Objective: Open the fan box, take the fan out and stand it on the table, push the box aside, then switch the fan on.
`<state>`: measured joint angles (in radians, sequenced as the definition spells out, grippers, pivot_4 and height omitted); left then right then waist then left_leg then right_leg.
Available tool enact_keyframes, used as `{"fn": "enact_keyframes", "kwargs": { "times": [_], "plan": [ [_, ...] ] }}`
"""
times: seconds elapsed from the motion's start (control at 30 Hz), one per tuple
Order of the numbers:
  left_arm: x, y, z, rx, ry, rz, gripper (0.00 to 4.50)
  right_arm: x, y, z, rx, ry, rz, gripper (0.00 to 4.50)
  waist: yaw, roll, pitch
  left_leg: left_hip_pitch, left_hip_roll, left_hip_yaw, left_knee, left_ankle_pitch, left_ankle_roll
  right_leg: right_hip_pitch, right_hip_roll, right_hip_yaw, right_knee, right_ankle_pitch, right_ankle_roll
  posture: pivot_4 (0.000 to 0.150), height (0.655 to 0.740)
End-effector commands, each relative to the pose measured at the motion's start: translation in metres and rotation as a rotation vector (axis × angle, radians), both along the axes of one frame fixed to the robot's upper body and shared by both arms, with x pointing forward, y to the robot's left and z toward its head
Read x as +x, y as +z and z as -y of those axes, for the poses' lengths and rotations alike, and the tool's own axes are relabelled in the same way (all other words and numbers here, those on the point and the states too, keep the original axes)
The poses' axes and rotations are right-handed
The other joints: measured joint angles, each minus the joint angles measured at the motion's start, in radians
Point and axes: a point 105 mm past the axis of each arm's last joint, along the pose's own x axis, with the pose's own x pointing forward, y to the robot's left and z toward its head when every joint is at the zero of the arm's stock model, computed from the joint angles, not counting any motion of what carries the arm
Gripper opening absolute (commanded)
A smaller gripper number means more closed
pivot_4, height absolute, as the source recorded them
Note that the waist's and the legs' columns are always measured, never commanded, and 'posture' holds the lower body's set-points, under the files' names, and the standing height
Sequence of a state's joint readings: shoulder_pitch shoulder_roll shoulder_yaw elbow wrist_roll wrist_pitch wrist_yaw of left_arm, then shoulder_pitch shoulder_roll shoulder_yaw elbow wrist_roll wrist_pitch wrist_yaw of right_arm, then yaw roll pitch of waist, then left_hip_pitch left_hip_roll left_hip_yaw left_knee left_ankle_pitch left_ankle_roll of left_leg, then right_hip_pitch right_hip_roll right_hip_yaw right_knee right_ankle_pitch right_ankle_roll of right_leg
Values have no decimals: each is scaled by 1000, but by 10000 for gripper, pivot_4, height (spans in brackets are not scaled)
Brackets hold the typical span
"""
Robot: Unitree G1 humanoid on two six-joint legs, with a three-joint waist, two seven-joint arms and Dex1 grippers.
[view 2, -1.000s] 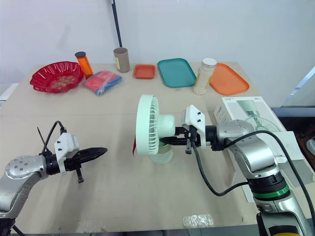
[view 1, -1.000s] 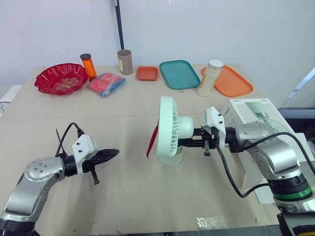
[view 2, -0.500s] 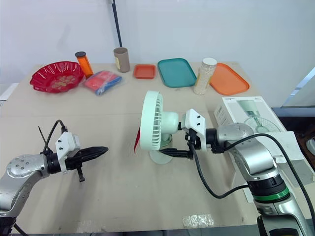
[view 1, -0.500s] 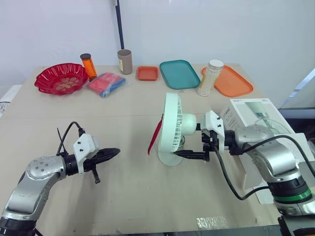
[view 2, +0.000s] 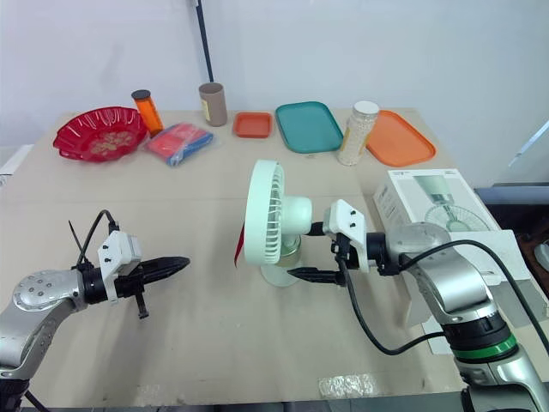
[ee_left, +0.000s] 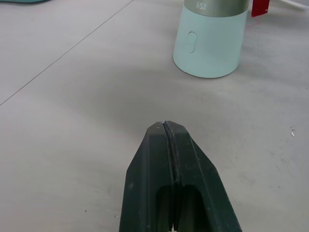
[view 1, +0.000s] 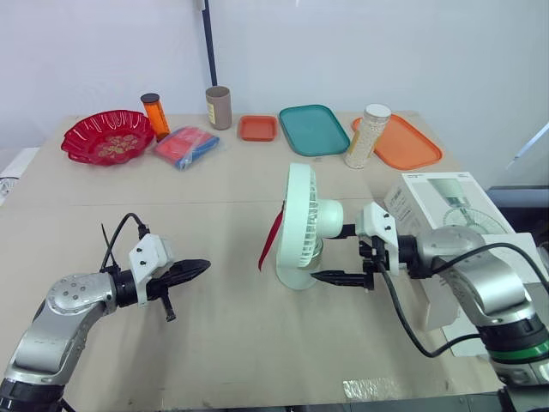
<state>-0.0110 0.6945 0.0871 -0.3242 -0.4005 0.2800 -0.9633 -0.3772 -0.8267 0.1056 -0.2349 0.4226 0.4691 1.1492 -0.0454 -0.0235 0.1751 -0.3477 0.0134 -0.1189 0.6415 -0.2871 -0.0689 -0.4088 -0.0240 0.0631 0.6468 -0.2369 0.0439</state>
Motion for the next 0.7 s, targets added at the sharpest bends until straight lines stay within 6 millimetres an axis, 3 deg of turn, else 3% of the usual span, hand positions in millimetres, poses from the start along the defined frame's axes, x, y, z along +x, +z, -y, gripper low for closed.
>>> {"fn": "enact_keyframes", "kwargs": {
  "times": [0.03, 0.33, 0.63, 0.67, 0.7],
  "plan": [
    [-1, 8, 0, 2, -13, 36, 0, -7, 11, 7, -22, 8, 49, 44493, 0, 0, 0, 0, 0, 0, 0, 0, 0, 0, 0, 0, 0, 0, 0, 1500, 7400],
    [-9, 8, -3, 26, -69, 19, 0, -27, 21, 32, -19, -138, 30, 44493, 0, 0, 0, 0, 0, 1, 0, 0, 0, 0, 0, 1, 0, 0, 0, 1500, 7400],
    [-23, 11, -2, 23, -121, -26, 0, -61, 23, 26, 39, -233, 11, 44493, 1, 0, 0, -3, 0, 1, 0, 0, 0, 1, 1, 1, 0, -4, 7, 1500, 7400],
    [-24, 11, -3, 23, -120, -29, 5325, -65, 22, 26, 37, -239, 12, 45000, 2, 0, 0, -3, 0, 1, 0, 0, 0, 1, 1, 1, 0, -4, 7, 1500, 7400],
    [-26, 11, -3, 22, -126, -35, 7788, -67, 19, 28, 35, -261, 9, 45000, 3, 0, 0, -4, 0, 1, 0, 0, 0, 1, 1, 1, 0, -5, 7, 1500, 7400]
  ]
}}
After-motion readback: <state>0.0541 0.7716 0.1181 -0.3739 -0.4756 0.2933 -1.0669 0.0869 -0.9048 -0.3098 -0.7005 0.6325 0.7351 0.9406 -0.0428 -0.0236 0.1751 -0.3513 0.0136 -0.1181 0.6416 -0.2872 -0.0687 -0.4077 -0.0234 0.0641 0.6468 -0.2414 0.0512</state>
